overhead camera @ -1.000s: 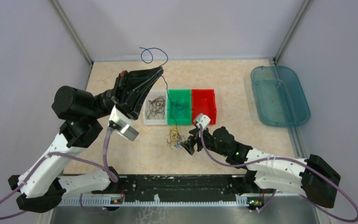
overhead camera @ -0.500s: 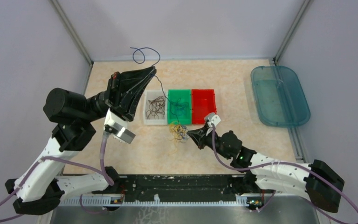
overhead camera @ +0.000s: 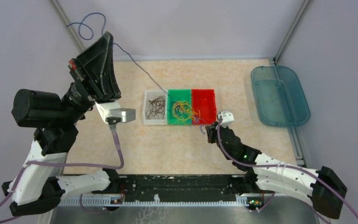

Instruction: Untangle the cables

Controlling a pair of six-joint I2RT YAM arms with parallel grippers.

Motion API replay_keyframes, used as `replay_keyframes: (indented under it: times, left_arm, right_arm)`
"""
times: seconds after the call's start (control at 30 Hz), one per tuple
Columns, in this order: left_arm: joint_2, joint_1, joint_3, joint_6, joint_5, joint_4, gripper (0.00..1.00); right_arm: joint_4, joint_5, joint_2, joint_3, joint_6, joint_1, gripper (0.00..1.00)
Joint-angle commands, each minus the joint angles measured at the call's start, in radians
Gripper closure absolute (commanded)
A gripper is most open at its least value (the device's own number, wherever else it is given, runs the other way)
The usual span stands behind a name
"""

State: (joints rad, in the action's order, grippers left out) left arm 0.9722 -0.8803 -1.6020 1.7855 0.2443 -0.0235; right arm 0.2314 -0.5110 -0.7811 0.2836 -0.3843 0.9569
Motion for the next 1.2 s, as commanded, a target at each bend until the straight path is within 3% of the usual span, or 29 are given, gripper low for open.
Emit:
replay_keyframes:
  times: [0.0, 0.37, 0.47, 0.6, 0.77, 0.97, 1.17]
  left_arm:
    - [0.015, -0.005, -0.093, 0.204, -0.154, -0.063, 1.0]
    - [0.125, -0.004, -0.376, 0.388, -0.181, -0.134, 1.0]
    - [0.125, -0.004, -0.4, 0.356, -0.179, -0.109, 1.0]
    - [0.078, -0.004, -0.307, 0.341, -0.199, -0.088, 1.0]
    - [-0.008, -0.004, -0.154, 0.248, -0.185, 0.007, 1.0]
    - [-0.141, -0.004, 0.095, 0.231, -0.125, 0.089, 1.0]
    - [-0.196, -0.003, 0.166, 0.168, -0.097, 0.143, 1.0]
  right_arm:
    - [-0.172, -0.16, -0.002, 0.091, -0.106, -0.028, 1.0]
    - [-0.326, -0.201, -0.01, 0.096, -0.215, -0.041, 1.0]
    - [-0.296, -0.183, 0.038, 0.067, -0.221, -0.041, 1.0]
    - [-0.324, -0.193, 0.101, 0.073, -0.211, -0.041, 1.0]
    - [-0.174, -0.066, 0.211, 0.077, -0.092, -0.041, 1.0]
    - [-0.14, 0.041, 0.082, 0.247, -0.01, -0.041, 1.0]
    - [-0.064, 0.038, -0.108, 0.384, 0.12, -0.042, 1.0]
